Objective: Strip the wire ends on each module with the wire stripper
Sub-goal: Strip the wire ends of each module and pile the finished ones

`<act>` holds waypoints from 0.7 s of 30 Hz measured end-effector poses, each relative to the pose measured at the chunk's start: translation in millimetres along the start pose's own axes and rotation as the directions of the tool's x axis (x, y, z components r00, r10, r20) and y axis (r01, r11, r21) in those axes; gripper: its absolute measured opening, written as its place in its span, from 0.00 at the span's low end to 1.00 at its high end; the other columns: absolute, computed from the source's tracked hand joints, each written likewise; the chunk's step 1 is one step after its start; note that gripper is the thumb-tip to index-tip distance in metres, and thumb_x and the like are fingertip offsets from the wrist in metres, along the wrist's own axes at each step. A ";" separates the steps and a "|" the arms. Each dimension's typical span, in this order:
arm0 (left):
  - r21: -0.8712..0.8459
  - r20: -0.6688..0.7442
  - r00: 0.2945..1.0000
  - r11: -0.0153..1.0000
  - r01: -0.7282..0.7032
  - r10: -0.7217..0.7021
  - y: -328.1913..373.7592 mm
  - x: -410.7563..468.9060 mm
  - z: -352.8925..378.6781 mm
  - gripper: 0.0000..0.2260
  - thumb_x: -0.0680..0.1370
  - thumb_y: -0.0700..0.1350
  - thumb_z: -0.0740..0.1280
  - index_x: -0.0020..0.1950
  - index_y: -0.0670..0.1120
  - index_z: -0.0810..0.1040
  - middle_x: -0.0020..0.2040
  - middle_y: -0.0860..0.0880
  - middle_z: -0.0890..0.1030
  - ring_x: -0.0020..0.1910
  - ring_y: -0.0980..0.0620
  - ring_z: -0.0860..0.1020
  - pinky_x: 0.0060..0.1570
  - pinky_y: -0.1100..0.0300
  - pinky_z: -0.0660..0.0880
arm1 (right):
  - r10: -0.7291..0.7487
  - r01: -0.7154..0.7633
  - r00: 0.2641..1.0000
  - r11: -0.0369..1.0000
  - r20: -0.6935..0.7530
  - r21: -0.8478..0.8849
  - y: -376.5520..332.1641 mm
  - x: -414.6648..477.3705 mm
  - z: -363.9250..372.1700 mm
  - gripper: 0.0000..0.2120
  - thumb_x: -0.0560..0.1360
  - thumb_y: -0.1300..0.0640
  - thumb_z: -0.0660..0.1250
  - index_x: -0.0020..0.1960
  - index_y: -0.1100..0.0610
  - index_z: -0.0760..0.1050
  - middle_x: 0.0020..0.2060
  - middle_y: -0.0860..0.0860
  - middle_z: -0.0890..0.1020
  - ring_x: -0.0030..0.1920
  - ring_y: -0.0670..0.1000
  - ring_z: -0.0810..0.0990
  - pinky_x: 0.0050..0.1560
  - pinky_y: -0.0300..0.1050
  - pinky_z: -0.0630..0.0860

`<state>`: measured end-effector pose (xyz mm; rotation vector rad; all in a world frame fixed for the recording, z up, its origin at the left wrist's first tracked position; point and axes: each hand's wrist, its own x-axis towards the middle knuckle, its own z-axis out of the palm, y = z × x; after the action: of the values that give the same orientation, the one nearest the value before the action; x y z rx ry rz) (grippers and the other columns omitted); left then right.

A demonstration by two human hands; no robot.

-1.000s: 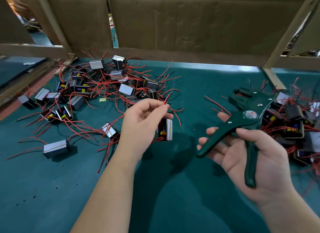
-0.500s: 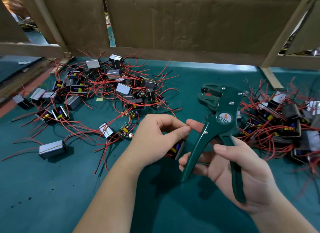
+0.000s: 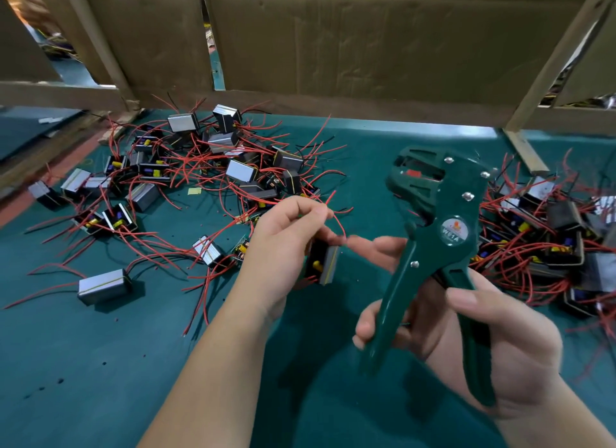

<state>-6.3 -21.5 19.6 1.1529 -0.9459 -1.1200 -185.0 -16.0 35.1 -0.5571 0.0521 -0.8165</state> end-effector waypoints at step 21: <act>0.297 0.089 0.933 0.885 -0.359 0.349 1.3 1.7 -12.1 0.04 0.75 0.43 0.67 0.41 0.50 0.80 0.29 0.60 0.75 0.28 0.63 0.69 0.32 0.73 0.64 | 0.250 -0.326 0.935 0.883 -0.251 -0.336 14.2 -13.0 -9.4 0.22 0.63 0.53 0.78 0.50 0.65 0.78 0.37 0.66 0.78 0.34 0.65 0.79 0.39 0.61 0.76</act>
<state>6.0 -20.8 18.8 1.1509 -1.3339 -0.7104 -186.8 -3.3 17.9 -0.8029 0.4769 -0.5654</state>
